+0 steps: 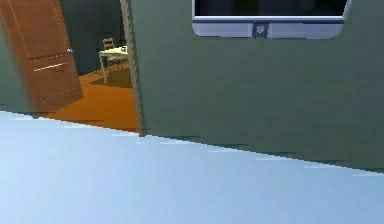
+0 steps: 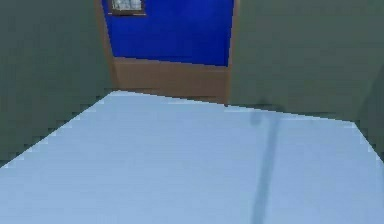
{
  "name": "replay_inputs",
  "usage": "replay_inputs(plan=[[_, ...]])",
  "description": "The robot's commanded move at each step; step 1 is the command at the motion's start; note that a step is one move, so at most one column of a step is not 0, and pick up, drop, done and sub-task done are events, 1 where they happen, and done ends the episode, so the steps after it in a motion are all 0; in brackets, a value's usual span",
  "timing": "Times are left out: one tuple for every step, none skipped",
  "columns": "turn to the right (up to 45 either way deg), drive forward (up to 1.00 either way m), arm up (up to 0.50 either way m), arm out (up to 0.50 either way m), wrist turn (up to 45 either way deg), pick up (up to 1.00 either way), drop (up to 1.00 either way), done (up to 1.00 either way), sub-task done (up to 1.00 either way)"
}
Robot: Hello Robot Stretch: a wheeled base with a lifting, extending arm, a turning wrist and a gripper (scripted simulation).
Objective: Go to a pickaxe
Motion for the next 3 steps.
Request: replay_inputs(plan=[[-30.0,0.0,0.0,0.0,0.0,0.0,0.0,0.0,0.0],[0.0,1.0,0.0,0.0,0.0,0.0,0.0,0.0,0.0],[-3.0,0.0,0.0,0.0,0.0,0.0,0.0,0.0,0.0]])
